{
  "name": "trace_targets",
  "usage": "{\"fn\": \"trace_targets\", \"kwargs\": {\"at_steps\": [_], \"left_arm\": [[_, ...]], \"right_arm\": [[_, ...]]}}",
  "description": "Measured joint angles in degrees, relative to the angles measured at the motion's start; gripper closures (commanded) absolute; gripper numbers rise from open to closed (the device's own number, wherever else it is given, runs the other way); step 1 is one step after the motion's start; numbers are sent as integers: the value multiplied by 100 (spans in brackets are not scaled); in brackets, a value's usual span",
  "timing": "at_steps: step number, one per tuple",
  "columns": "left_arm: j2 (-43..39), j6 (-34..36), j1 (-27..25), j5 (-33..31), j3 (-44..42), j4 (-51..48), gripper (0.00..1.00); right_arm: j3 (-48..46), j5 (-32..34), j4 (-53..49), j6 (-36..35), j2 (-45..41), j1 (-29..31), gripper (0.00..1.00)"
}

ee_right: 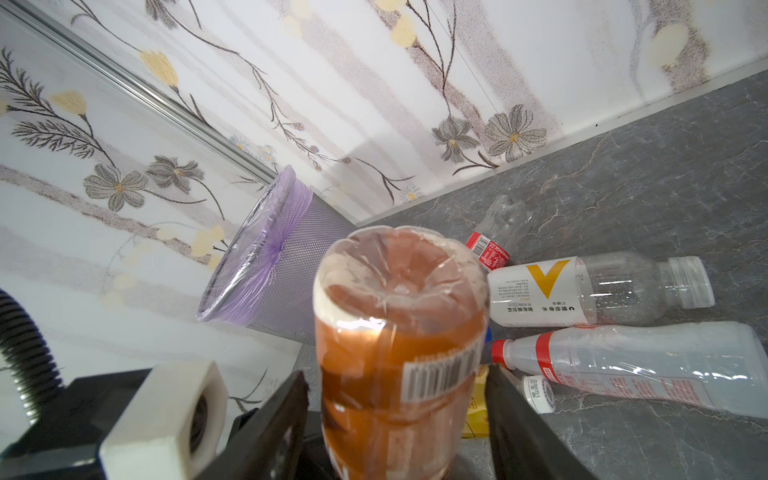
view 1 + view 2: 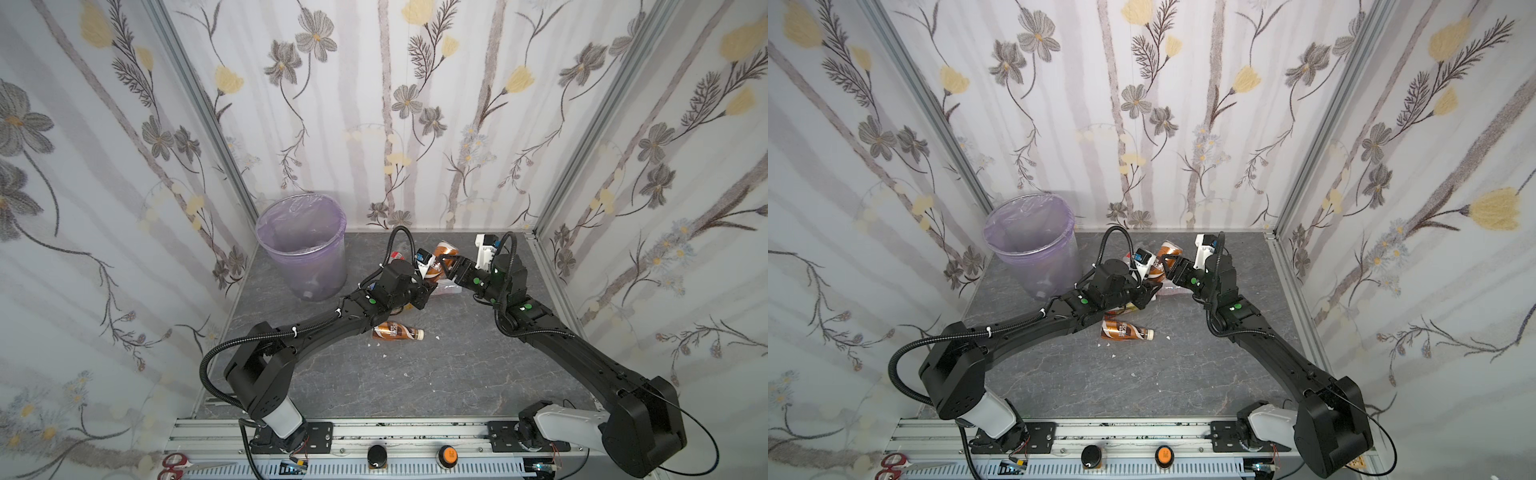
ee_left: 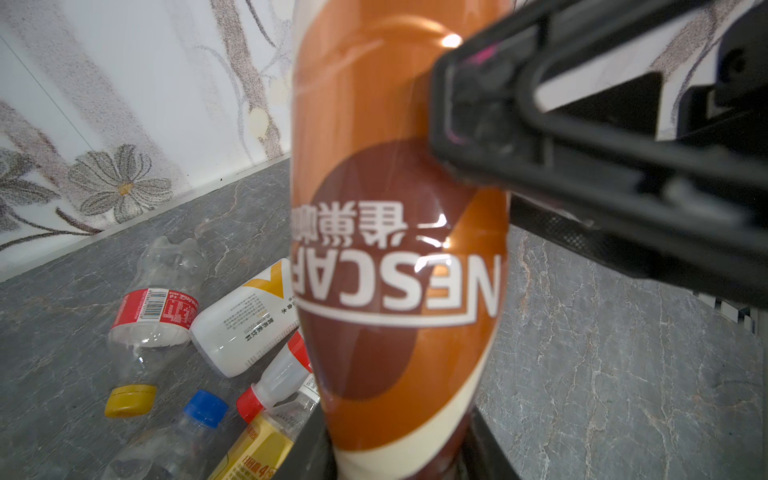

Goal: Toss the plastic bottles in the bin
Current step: 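Close the left gripper on the Nescafe bottle while the right gripper opens, then raise the Nescafe bottle with the left gripper over the wastebasket and release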

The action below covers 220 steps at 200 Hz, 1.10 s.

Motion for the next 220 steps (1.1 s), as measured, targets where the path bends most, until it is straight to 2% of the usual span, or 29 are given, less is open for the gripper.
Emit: {"fn": "trace_targets", "kwargs": {"at_steps": [20,63,101,137,181,203,220], "left_arm": [[-20,0,2,-68,-9,4,68],[-162,2,20,-562,-42,-4,68],[-678,85,221,-1255,-15,-20,67],[-1541,595,400,-2090,129,210,66],[-2973,1794,520,-2852,229,1698,65],[-3373,2273,699,-2940,282,2446,64],[-3526,2404,1051,-2964,310,2793,63]], "right_arm": [[0,2,-28,-13,-68,-17,22],[-42,26,-98,-101,-348,-162,0],[-192,144,-111,-188,-699,-299,0],[-299,227,-129,-247,-754,-361,0],[-350,210,-142,-249,-717,-363,0],[-356,192,-149,-249,-702,-376,0],[-374,186,-140,-249,-671,-393,0]]}}
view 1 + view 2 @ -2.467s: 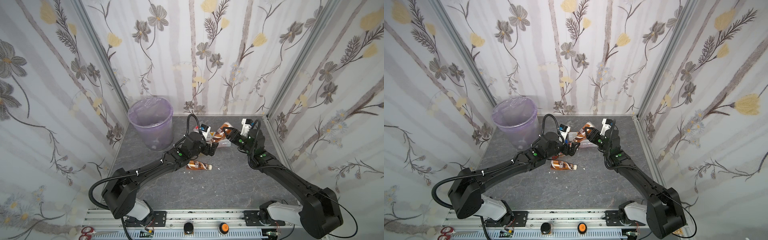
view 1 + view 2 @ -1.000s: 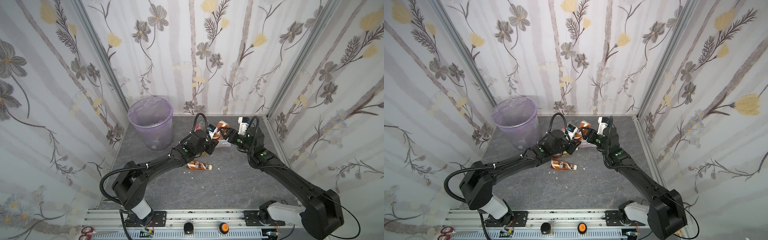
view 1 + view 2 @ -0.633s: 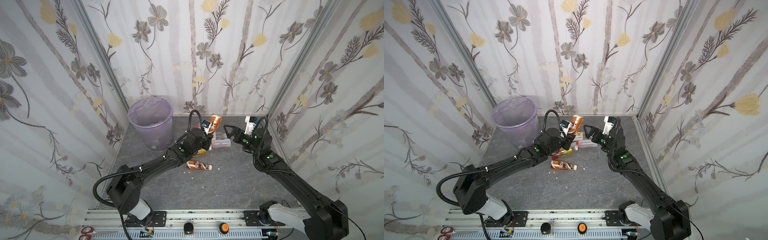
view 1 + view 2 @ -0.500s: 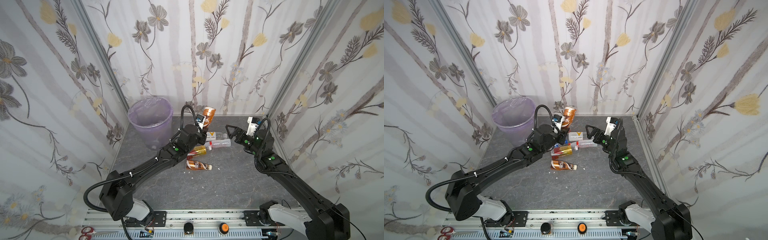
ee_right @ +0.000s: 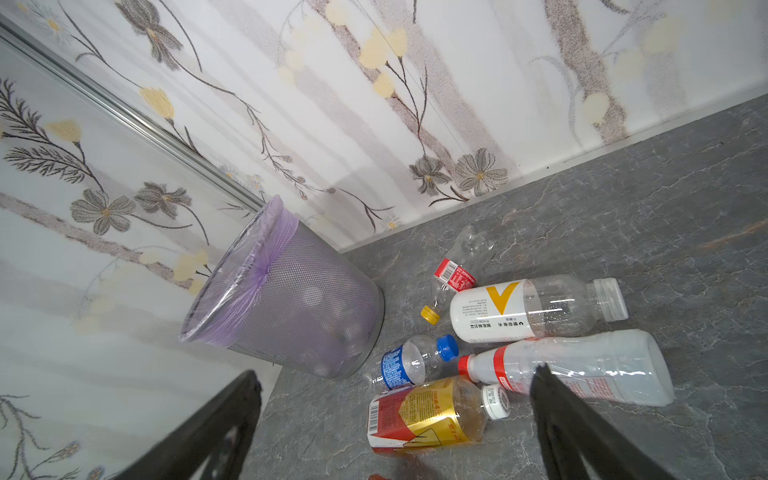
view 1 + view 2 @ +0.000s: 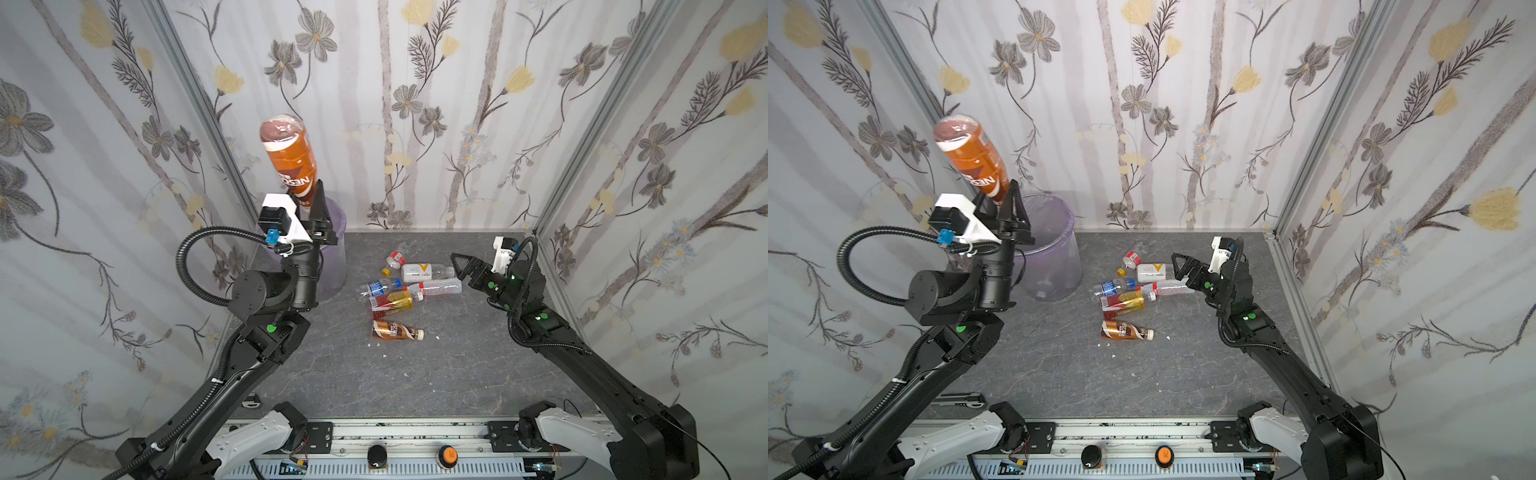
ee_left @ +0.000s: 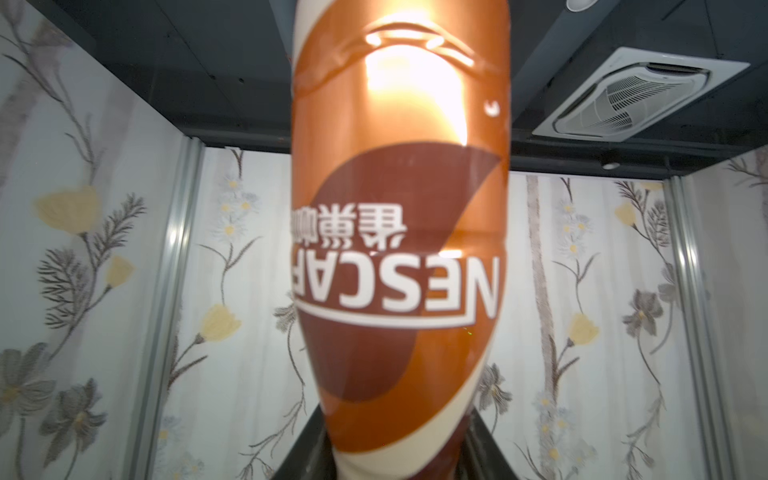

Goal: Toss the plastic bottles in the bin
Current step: 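Raise the Nescafe bottle with the left gripper over the wastebasket and release, then return the left gripper to the cluster while the right gripper nears a white bottle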

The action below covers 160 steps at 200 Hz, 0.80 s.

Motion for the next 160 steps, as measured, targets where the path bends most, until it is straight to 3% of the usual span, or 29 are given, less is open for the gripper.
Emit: {"fn": "trace_targets", "kwargs": {"at_steps": [21,29,35,43,51,63,76,92,123,160], "left_arm": [[4,-356,841,63,-192,345,63],[70,-619,1224,59,-354,393,57],[160,-909,1532,50,-487,334,42],[337,-1360,1906,101,-590,85,13],[605,-1810,2238,267,-549,-269,1],[1311,-2476,2599,590,22,-1263,0],[1963,-3023,2653,780,922,-2472,0],[1808,-3309,2439,1056,1058,-3128,0],[669,-3582,2214,1322,903,-2929,0],[442,-3742,2009,1650,649,-2747,0]], "right_arm": [[-20,-39,52,7,129,-2,0],[-20,-105,85,39,186,-2,0],[-20,-146,111,70,229,-2,0],[-17,-197,118,107,273,-2,0],[-17,-273,116,118,299,-2,0],[-17,-310,116,153,289,2,0],[-26,-323,120,153,234,11,0],[-98,-319,125,151,122,11,0],[-245,-319,153,155,105,20,0],[-289,-341,210,256,186,42,0]]}}
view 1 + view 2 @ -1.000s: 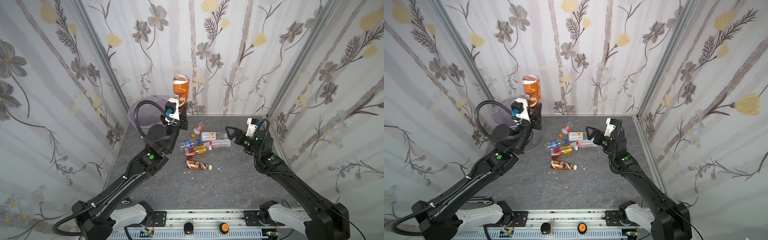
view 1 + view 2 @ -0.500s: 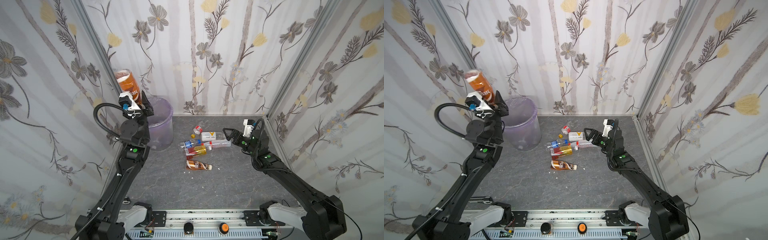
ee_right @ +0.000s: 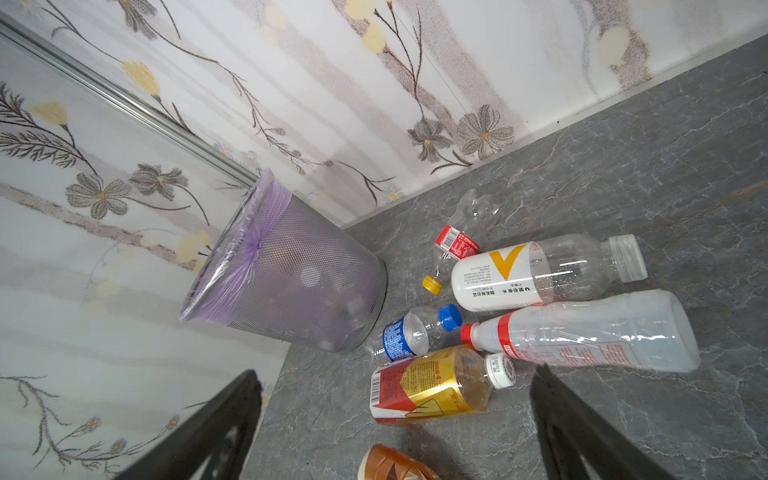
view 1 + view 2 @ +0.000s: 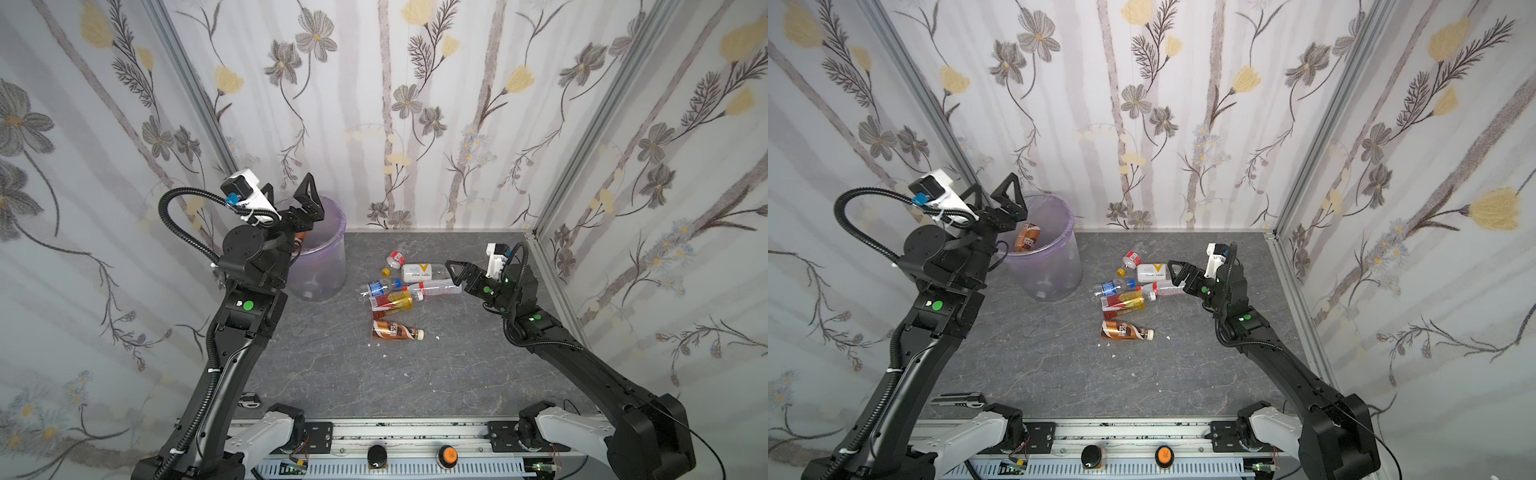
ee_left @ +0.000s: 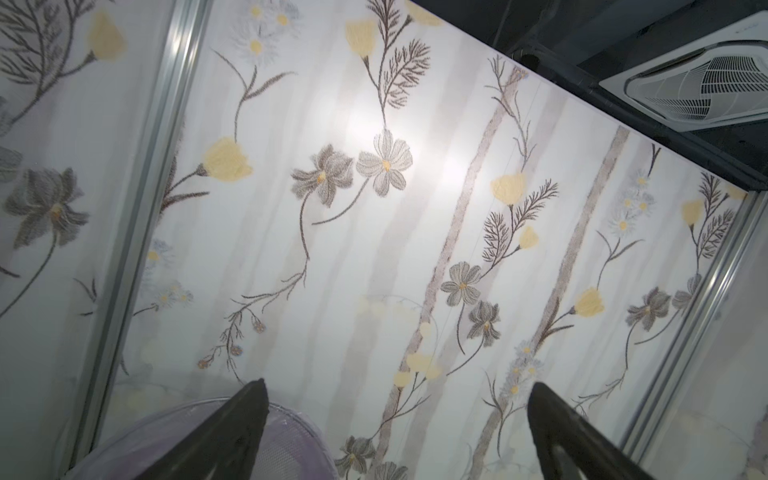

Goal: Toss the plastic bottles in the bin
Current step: 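Return the left gripper to the cluster while the right gripper nears a white bottle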

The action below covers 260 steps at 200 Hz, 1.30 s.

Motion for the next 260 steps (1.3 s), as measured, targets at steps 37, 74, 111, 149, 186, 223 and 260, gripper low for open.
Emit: {"fn": "trace_targets", "kwargs": {"at_steps": [37,74,111,149,186,223,260], "left_arm": [[46,-140,-673,232,-566,-105,0],[450,-142,-1644,236,-1110,-118,0],[780,-210,-2363,138,-1742,90,0],[1268,-605,-2647,138,-2149,385,0],[1661,-922,-2763,190,-2354,573,0],[1961,-1156,-2787,341,-2417,575,0],[2074,-1176,-2815,420,-2420,612,0]], "right_arm": [[0,31,-15,-22,31,26,0],[2,402,-129,-225,175,26,0],[9,706,-232,-435,664,-52,0],[44,732,-254,-463,1423,-284,0],[83,647,-42,-404,2009,-446,0],[76,428,240,-203,2643,-608,0],[114,232,490,-42,3034,-702,0]]}}
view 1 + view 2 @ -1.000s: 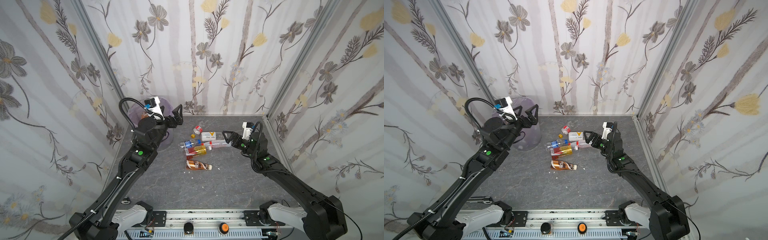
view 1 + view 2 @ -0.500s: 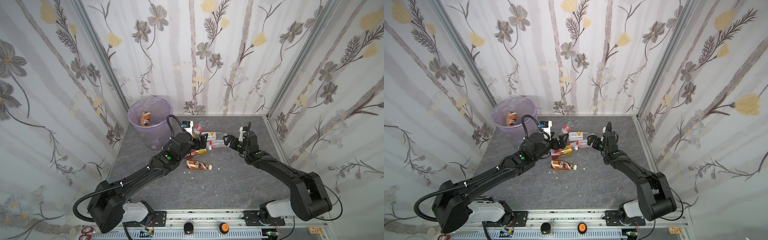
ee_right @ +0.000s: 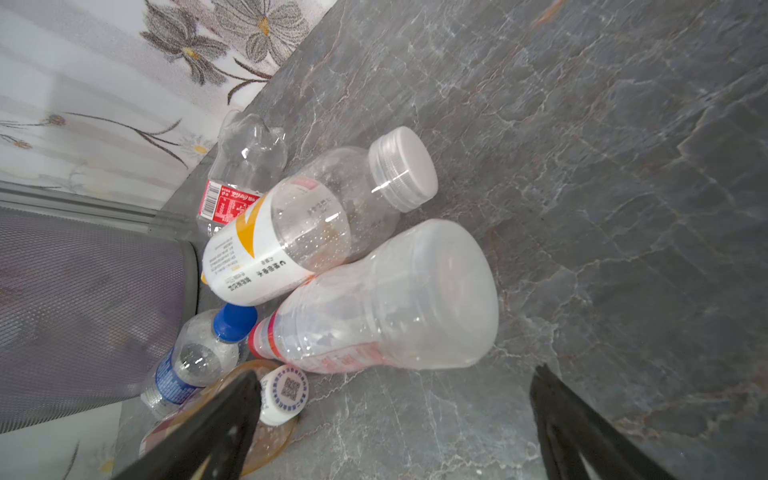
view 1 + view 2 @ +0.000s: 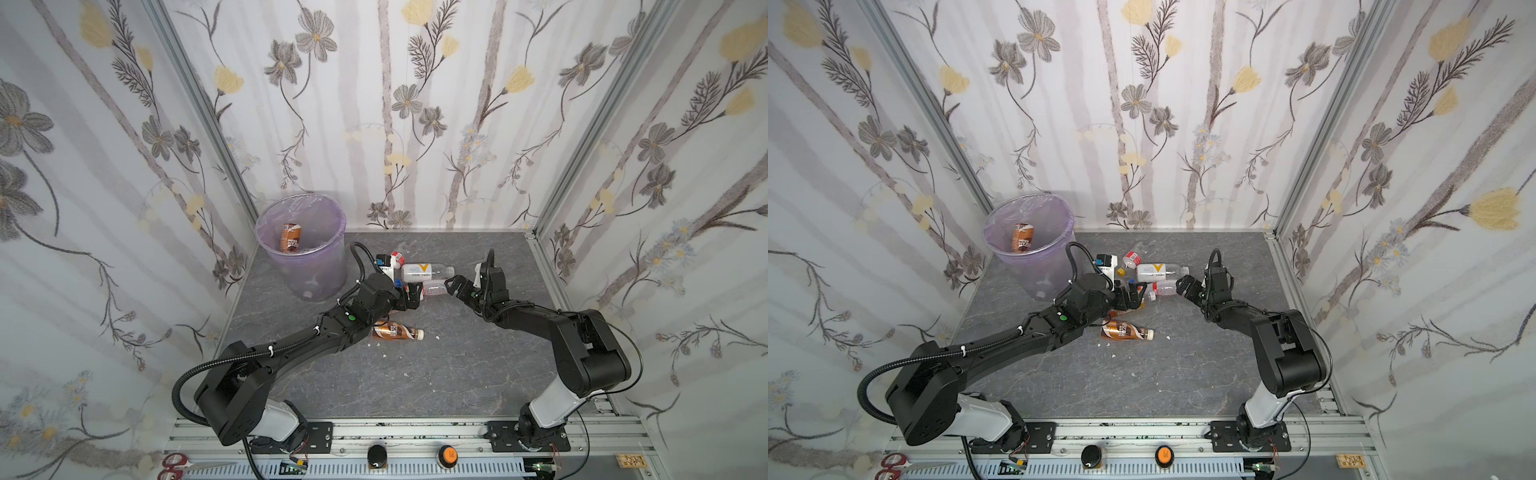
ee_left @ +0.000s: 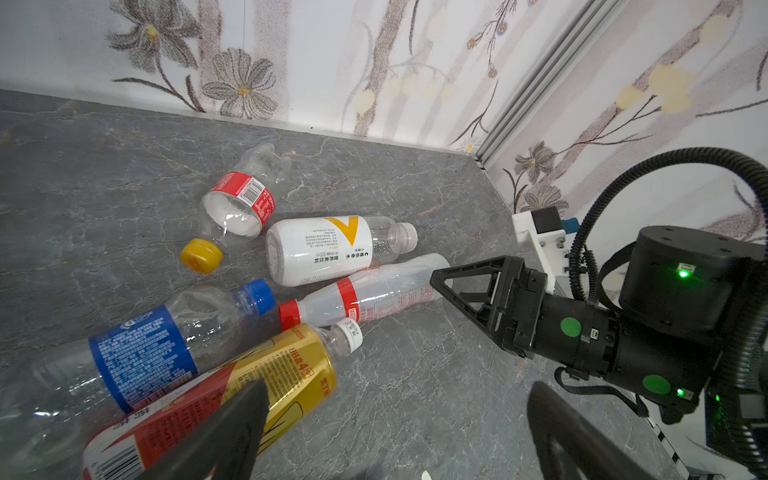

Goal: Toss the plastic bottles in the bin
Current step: 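Return the left gripper to the cluster while the right gripper nears a white bottle, then lower the right gripper around the red-labeled white bottle and close it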

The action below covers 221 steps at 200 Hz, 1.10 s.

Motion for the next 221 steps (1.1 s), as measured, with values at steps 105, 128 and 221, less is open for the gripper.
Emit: {"fn": "trace_targets", "kwargs": {"at_steps": [105,128,221], "left_arm": [[315,-4,-42,87,103,7,0],[317,-2,-42,87,103,7,0],[339,4,-57,87,94,20,0]], "right_arm": [[76,-380,835,793,640,-101,0],[76,-382,988,997,730,-103,0],[-57,-356,1488,1600,944,-114,10]]}}
